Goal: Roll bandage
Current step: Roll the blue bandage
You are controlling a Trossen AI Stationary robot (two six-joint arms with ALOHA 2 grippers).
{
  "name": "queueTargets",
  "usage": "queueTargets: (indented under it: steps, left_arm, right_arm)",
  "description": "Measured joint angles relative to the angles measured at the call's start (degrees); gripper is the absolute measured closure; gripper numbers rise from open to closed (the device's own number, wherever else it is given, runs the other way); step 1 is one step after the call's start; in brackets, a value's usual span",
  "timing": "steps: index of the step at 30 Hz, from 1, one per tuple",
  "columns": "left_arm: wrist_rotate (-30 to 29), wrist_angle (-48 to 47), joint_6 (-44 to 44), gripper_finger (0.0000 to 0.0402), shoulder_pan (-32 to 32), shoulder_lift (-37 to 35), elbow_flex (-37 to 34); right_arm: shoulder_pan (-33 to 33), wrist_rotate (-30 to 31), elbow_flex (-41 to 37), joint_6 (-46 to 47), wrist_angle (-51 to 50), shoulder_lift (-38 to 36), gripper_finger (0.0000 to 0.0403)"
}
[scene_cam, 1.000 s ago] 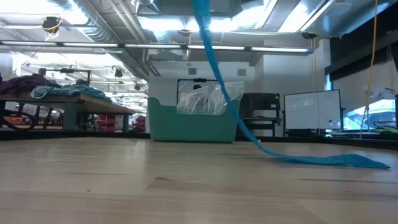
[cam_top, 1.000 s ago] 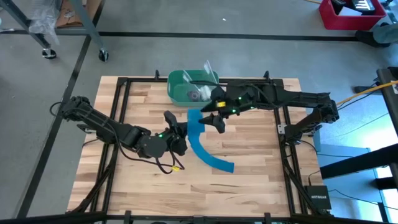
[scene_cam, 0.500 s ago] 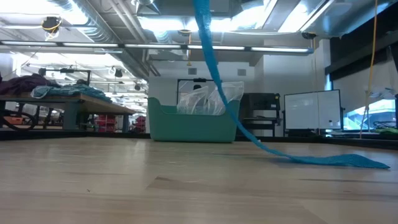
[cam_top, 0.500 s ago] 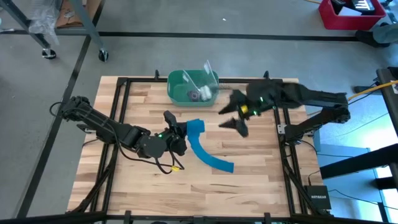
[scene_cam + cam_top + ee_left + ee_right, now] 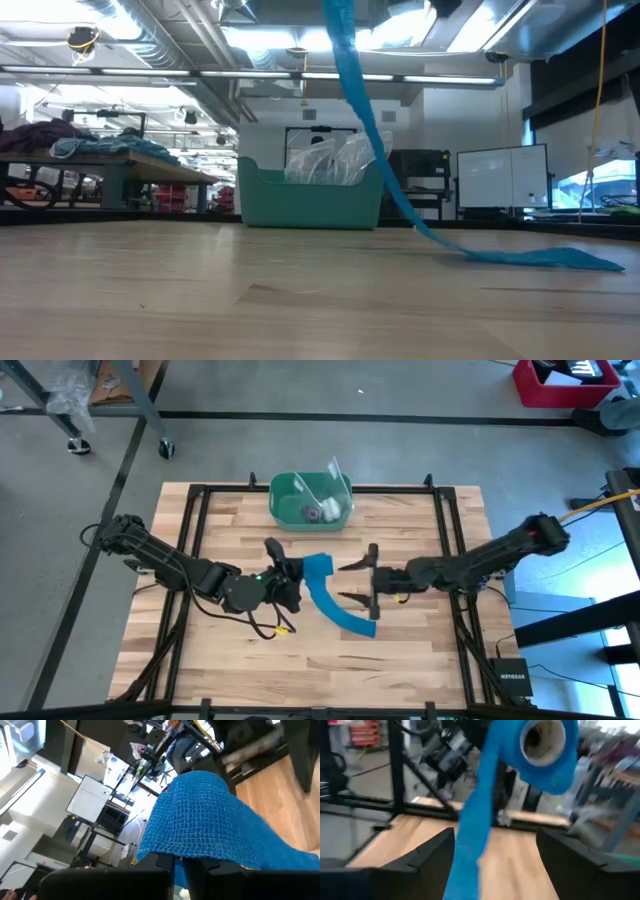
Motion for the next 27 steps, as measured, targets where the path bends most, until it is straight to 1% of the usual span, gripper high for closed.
queueTargets:
  steps: [2,4,8,11,13,15,17,20,21,22,25,27]
  left_arm:
    - [0.2,-0.1,-0.1,0.0389,0.2,0.0,0.0]
    - [0.2,0.1,-0.1,0.0389,0.5,0.0,0.0]
    - [2.5,-0.1,-1.0,0.0389,1.1,0.0,0.0]
    - [3.0,0.0,-1.2,0.0389,1.0,0.0,0.0]
    - [3.0,0.1,-1.2,0.0389,0.9,0.0,0.0]
    - [3.1,0.0,-1.1,0.0389,1.0,0.0,0.0]
    - [2.8,-0.1,-1.1,0.0389,1.0,0.0,0.0]
    - [2.5,-0.1,-1.1,0.0389,1.0,0.0,0.0]
    - [2.3,-0.1,-1.1,0.0389,1.0,0.0,0.0]
    - [2.2,-0.2,-1.1,0.0389,1.0,0.0,0.0]
    - [2.1,-0.7,-0.6,0.0389,1.0,0.0,0.0]
    - [2.1,-0.8,-0.1,0.0389,1.0,0.0,0.0]
  right_arm:
    - [-0.7,-3.0,-0.9,-0.3,7.0,2.7,0.0121]
    - [-1.4,-5.3,0.4,0.1,10.3,5.3,0.0121]
    - [-2.0,-5.7,4.1,0.0,8.1,10.5,0.0122]
    - [-2.0,-9.1,7.3,-0.1,6.8,12.9,0.0137]
    - [-1.4,-9.5,9.3,-0.2,4.2,14.2,0.0163]
    - [-0.6,-7.6,10.6,-0.8,-0.3,14.5,0.0206]
    - [0.9,-4.8,12.3,-2.7,-3.0,14.3,0.0261]
    - [4.4,-1.1,14.4,-7.4,-5.7,13.6,0.036]
    - [5.9,-0.6,15.0,-9.1,-6.2,13.6,0.0381]
    - [7.3,0.1,15.6,-10.5,-7.0,13.6,0.0389]
    - [11.0,4.2,19.6,-14.2,-9.5,13.7,0.0377]
    - [12.5,7.6,23.9,-17.6,-13.0,13.6,0.0376]
